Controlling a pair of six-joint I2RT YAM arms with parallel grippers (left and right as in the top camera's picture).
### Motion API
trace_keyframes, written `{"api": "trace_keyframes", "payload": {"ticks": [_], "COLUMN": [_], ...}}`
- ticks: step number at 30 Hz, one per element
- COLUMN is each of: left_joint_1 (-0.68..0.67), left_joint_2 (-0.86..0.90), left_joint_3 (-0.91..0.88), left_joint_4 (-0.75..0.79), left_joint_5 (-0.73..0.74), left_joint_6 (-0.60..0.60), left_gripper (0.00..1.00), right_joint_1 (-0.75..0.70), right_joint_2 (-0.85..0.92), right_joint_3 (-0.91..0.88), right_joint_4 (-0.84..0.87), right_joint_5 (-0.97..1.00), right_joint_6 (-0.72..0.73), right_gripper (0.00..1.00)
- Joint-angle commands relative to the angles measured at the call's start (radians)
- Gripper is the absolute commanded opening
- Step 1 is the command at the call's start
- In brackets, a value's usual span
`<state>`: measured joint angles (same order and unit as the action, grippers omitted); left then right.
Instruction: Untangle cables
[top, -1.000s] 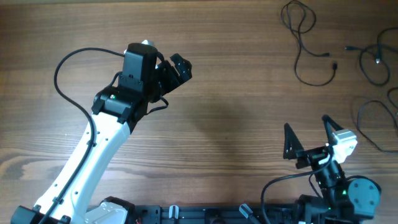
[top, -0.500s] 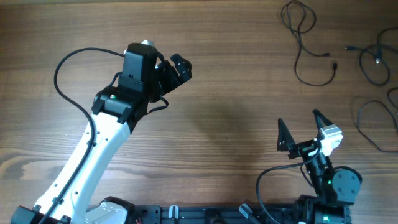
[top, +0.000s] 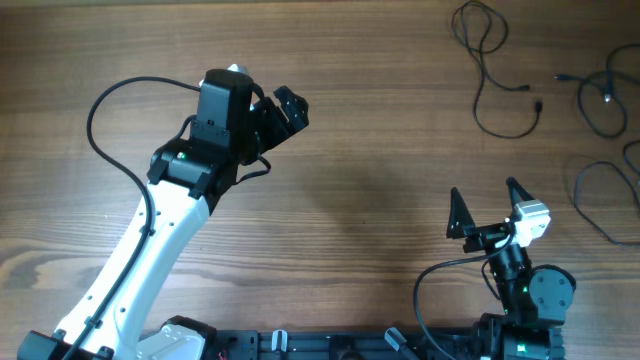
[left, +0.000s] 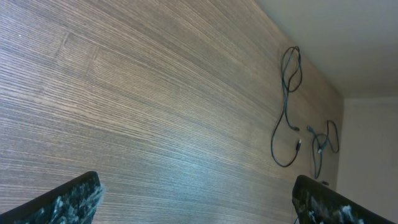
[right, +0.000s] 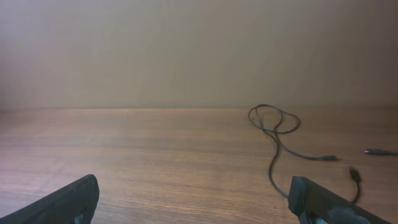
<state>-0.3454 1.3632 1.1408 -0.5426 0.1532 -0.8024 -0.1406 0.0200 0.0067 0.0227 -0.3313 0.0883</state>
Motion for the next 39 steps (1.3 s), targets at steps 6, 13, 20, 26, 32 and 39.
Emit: {"api": "trace_keyframes", "payload": {"ticks": [6,13,20,26,32,39], "left_joint_1": [0.003,0.003,0.003,0.004,-0.015,-0.056], "left_joint_2": [-0.005,-0.005,-0.005,-0.006,-0.013,-0.055], "left_joint_3": [0.009,0.008,0.009,0.008,0.003,0.003], "left_joint_4": [0.002,0.002,0.002,-0.042,-0.133,0.014], "left_joint_5": [-0.013,-0.013,-0.013,-0.015,-0.077,-0.08], "left_joint_6": [0.006,0.006,0.006,0.04,0.133,0.459], "left_gripper": [1.0,1.0,1.0,1.0,1.0,1.0], "right_joint_1": [0.003,0.004,0.004,0.004,0.004,0.004], "right_joint_2": [-0.017,-0.013,-0.01,-0.01,-0.01,-0.01], "right_joint_3": [-0.002,-0.002,-0.002,-0.002,-0.002,-0.002], "right_joint_4": [0.002,0.002,0.002,0.002,0.002,0.002], "right_joint_5": [0.029,0.029,0.029,0.029,0.029,0.029], "right_joint_6": [-0.01,-0.01,-0.01,-0.01,-0.01,-0.01], "right_gripper": [1.0,1.0,1.0,1.0,1.0,1.0]}}
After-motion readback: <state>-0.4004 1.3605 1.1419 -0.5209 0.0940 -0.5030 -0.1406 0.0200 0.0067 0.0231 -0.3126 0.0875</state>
